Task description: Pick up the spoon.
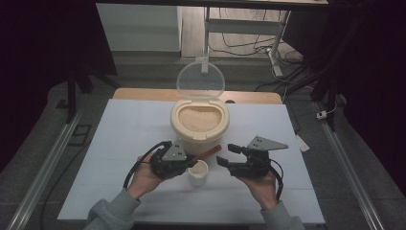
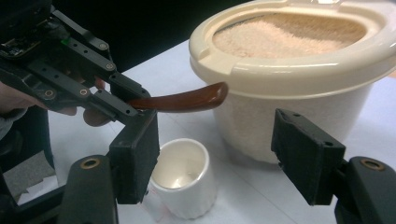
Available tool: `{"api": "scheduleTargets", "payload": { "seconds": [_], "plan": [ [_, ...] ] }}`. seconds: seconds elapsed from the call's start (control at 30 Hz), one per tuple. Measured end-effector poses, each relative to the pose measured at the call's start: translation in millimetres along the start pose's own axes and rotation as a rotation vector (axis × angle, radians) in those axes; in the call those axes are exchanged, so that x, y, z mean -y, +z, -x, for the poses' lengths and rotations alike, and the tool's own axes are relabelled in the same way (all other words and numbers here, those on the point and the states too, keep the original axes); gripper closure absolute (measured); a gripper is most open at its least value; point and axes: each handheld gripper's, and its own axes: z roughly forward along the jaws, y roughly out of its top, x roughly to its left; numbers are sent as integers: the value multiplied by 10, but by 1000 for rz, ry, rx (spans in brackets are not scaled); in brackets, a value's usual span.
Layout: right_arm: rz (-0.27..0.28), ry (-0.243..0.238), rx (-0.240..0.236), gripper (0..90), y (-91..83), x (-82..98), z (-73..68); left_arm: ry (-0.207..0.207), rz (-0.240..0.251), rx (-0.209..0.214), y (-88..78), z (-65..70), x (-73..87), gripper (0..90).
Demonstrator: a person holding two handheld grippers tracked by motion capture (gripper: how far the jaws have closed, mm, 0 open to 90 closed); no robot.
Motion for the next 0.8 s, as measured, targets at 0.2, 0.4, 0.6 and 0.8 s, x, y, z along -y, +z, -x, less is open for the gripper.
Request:
{"api": "scheduleTargets", "payload": {
  "seconds": [0.2,0.4,0.6,0.8],
  "plan": [
    [-4,55,3,323,98,36,-56,11,12,-7,43,52,-10,793],
    [15,88,11,366,171,61,-126,20,13,-12,83,94,-16,793],
    [41,117,6,478,190,85,-145,29,17,-11,102,125,-26,793],
    [72,152,-10,554,197,101,-142,47,3,-18,117,146,-27,794]
  ]
}}
